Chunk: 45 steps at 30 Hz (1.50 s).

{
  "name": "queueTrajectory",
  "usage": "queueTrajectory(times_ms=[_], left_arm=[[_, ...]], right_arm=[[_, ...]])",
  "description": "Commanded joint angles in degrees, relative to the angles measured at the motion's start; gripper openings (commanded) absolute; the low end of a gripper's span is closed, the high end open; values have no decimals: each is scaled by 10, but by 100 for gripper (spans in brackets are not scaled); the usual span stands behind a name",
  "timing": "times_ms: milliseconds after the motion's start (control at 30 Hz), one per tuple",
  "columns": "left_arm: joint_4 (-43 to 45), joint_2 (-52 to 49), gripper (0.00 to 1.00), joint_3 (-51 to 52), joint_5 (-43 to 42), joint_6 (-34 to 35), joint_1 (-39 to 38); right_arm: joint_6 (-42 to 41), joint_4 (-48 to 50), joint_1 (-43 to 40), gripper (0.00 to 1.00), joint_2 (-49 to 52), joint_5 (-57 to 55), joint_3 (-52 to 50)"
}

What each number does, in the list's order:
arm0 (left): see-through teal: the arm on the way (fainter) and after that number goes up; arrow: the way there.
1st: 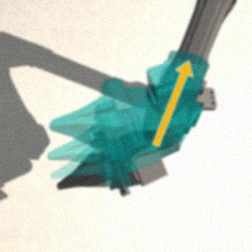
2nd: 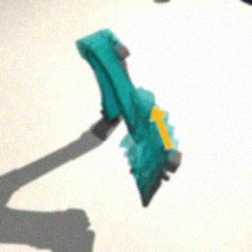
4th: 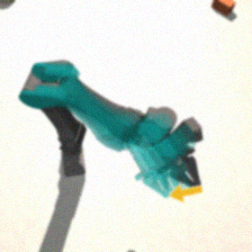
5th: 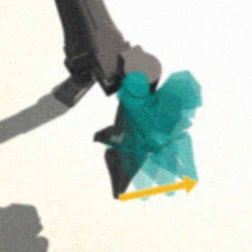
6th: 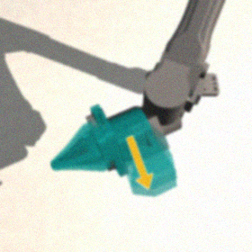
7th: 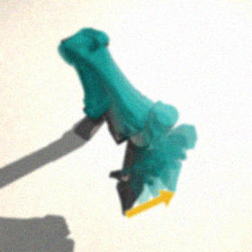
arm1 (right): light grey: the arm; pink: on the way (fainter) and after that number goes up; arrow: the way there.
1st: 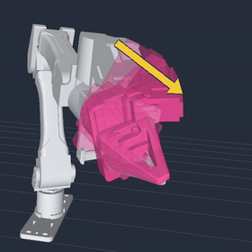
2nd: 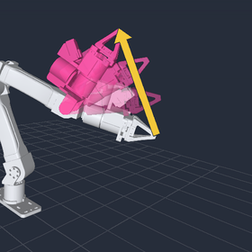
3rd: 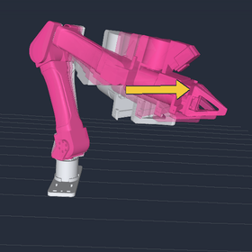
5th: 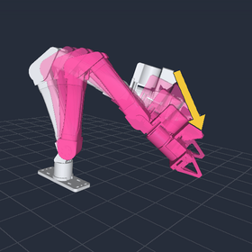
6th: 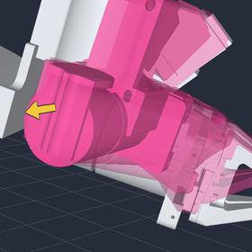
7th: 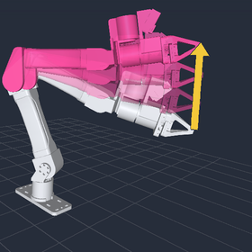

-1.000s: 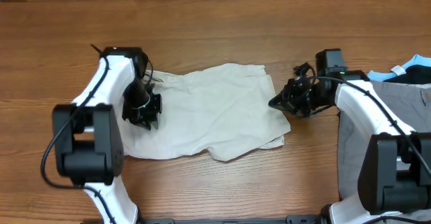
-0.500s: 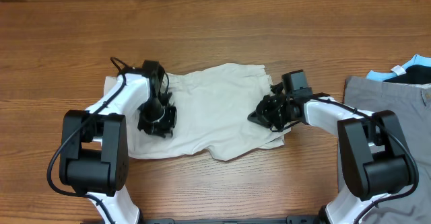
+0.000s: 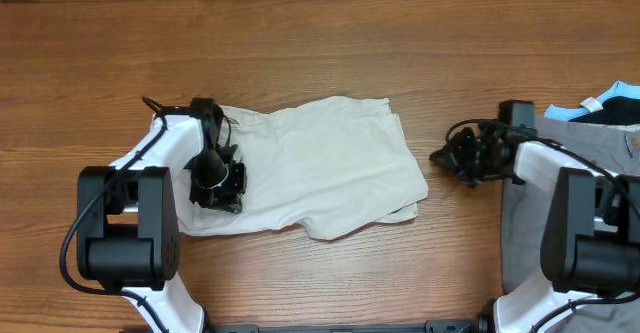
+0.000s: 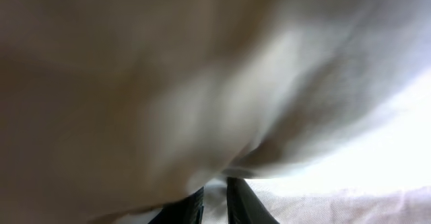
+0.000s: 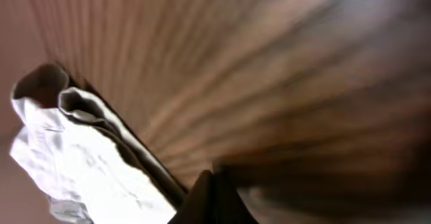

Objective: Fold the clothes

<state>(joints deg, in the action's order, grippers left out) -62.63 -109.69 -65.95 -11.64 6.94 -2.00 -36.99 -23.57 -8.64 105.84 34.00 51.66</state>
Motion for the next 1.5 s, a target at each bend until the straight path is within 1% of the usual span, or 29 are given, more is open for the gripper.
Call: queueTrajectory(times_ms=[0,100,200,233,267,333,367,433,533,600,733,833,900,1067,1200,1400,1467], left_arm=[[-35,-3,19,-57,32,0,9],[-82,7,24,-127,33,15,10],[-118,23,29,-189,30,27,18],[-129,30,32,-207,31,30,22],[-139,39,40,-223,31,30,30],[-144,57,65,-238,32,32,49],[-143,66,73,-238,35,36,63],[-146,74,100,-238,49,49,101],[-151,69,100,-229,41,51,172],[-139,62,100,-210,-1,46,227],[-81,48,100,-148,-111,7,317],[-38,43,100,-97,-116,-22,341],[-16,40,100,-60,-99,-29,344],[80,40,100,17,-89,10,343],[152,40,100,48,-89,7,343],[212,40,100,79,-120,-61,329],[229,40,98,92,-128,-71,316]], right_arm=[[87,-35,9,4,-17,-21,0],[131,-74,17,4,-60,-22,0],[150,-105,19,5,-117,-22,0],[155,-114,19,5,-140,-22,0],[163,-122,19,8,-167,-21,1],[172,-137,19,12,-215,-18,2],[176,-144,19,16,-238,-12,2],[176,-160,19,32,-285,-4,2],[176,-188,19,51,-336,7,2],[193,-208,19,62,-358,26,2],[233,-248,21,75,-370,52,2],[258,-271,33,77,-370,48,2],[257,-287,43,84,-370,30,2],[235,-334,85,84,-368,-18,2],[235,-336,120,83,-368,-18,2],[219,-322,136,82,-368,-18,2],[219,-311,137,82,-368,-18,2]])
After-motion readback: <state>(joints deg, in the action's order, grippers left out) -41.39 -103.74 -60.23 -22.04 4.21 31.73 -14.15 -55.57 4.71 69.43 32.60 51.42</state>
